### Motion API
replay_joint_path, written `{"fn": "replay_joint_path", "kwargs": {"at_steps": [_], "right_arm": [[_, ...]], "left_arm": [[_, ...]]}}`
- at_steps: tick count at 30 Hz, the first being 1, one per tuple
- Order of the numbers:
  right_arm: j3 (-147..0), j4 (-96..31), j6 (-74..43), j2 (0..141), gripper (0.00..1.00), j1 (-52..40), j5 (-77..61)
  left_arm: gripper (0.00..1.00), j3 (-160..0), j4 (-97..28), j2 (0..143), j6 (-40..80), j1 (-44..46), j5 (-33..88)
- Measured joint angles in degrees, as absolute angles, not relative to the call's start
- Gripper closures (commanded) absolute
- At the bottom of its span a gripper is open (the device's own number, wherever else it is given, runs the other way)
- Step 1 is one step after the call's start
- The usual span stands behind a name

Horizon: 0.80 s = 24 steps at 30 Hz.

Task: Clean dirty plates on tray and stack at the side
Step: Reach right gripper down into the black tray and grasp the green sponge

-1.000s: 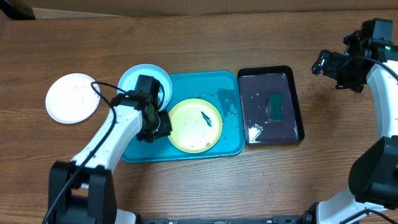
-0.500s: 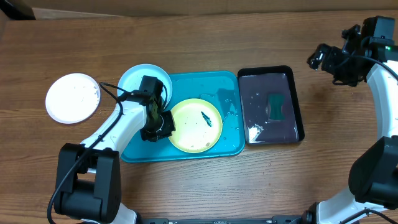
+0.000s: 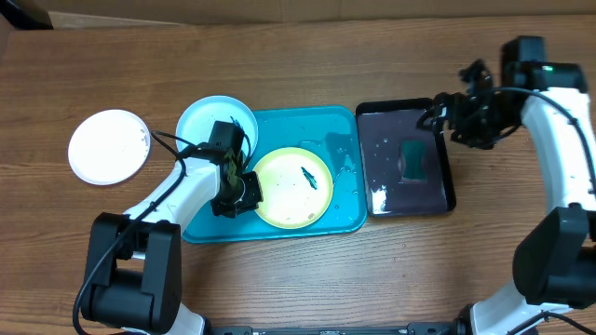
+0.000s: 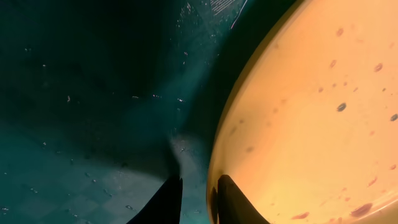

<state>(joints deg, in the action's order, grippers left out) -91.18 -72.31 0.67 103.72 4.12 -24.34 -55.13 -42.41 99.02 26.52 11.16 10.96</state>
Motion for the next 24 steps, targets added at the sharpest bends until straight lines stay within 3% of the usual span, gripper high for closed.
{"fn": "replay_joint_path", "kwargs": {"at_steps": [10,17,24], "right_arm": [[-85.21,-69.52,-4.23,103.72,0.17,-6.57,-4.64],[-76.05,-59.31,-5.72,103.72,0.18,-8.51,-1.43],[-70.24,-51.99,-5.98,103.72,0.27,-9.1,-1.08]], "left_arm": [[0.75,-54.98,-41.69,99.13,26.5,11.14,11.18],[0.74,-54.94,-41.67,99.13,26.5,11.16,11.31],[0.74,-54.89,-41.69,99.13,26.48,11.16,11.4]]}}
